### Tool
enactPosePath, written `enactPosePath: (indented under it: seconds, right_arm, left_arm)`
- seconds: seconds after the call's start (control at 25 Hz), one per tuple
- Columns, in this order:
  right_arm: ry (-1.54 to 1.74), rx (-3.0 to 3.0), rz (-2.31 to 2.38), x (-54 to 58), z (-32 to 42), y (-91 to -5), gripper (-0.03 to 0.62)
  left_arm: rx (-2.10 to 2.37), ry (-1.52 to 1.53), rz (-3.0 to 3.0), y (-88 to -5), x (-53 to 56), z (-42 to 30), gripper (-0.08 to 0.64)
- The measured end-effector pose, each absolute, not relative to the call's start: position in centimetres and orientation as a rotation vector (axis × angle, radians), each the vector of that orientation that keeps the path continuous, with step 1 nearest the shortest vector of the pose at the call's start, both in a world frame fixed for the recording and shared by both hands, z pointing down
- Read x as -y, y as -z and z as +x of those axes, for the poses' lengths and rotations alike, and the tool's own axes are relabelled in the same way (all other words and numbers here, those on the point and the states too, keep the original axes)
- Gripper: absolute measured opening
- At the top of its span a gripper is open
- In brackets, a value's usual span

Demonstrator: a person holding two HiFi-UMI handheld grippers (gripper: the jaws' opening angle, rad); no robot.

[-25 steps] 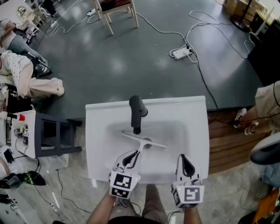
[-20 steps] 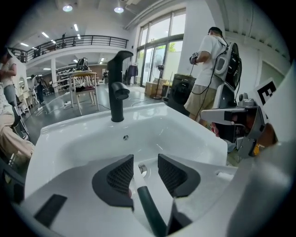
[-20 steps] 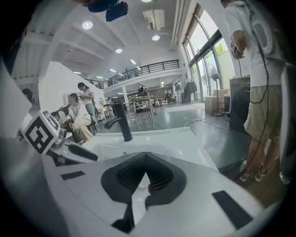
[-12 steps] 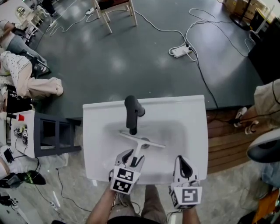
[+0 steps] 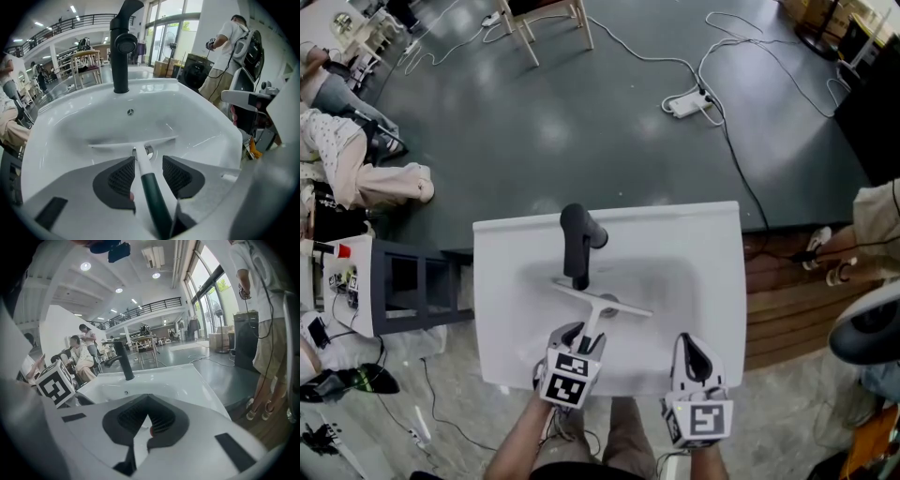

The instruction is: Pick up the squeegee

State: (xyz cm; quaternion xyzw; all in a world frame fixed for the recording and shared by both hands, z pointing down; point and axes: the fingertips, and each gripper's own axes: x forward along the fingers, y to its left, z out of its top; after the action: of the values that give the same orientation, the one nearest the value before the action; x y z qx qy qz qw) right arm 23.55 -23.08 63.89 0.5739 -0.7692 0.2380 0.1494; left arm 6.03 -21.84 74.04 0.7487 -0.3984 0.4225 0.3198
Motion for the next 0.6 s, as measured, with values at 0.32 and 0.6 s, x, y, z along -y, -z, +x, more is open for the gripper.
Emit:
enactPosePath:
  seconds: [0.32, 0.6]
  right_arm:
    - [-0.698, 2.213, 1.643, 23.2, 23.5, -64.3, -0.003]
    - [-0.705, 2.217, 1.637, 23.3, 23.5, -64.7, -0.003]
  left_arm:
    - [1.06, -1.151, 1.89, -75.0, 21.7, 5.5, 0.115]
    - [1.049, -1.155, 1.868, -75.3, 21.8, 5.5, 0.11]
